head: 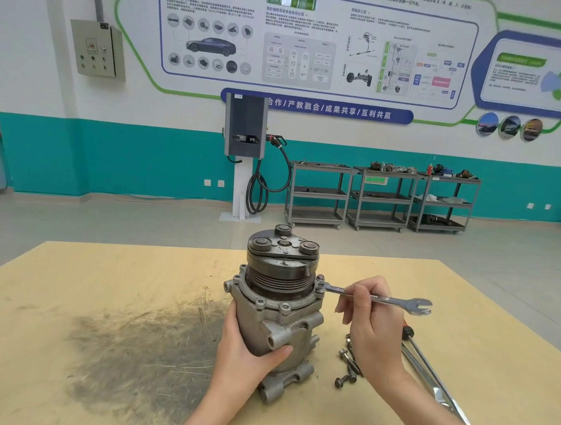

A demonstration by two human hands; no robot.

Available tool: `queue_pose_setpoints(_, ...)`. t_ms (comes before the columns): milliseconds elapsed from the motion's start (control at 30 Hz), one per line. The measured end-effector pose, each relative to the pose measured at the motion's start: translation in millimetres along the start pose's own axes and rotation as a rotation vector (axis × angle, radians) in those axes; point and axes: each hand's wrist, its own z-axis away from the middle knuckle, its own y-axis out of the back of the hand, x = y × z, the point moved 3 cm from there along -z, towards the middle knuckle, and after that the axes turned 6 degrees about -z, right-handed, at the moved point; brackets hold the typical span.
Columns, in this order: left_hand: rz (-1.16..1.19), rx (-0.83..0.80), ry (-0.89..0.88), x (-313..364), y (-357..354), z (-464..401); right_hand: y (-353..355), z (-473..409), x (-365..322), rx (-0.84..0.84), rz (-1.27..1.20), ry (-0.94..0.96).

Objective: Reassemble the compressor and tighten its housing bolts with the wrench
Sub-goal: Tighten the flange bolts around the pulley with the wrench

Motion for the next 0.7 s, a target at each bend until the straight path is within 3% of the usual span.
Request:
queue_pose_setpoints(167, 0.014, 0.001, -0.003, -1.4, 0.2, -1.1, 6.9, -16.5, -6.8, 0.119, -0.095, -0.055)
queue_pose_setpoints(333, -0.003, 0.006, -0.006, -3.2, 0.5, -2.2, 12.6, -38.9, 9.8, 0.140, -0.252, -0.332)
queue_pose_setpoints(700, -0.005, 0.013, -0.019, -4.9, 0.3, -3.0, 1.0, -50.4, 35.8, -0.052, -0.389, -0.688)
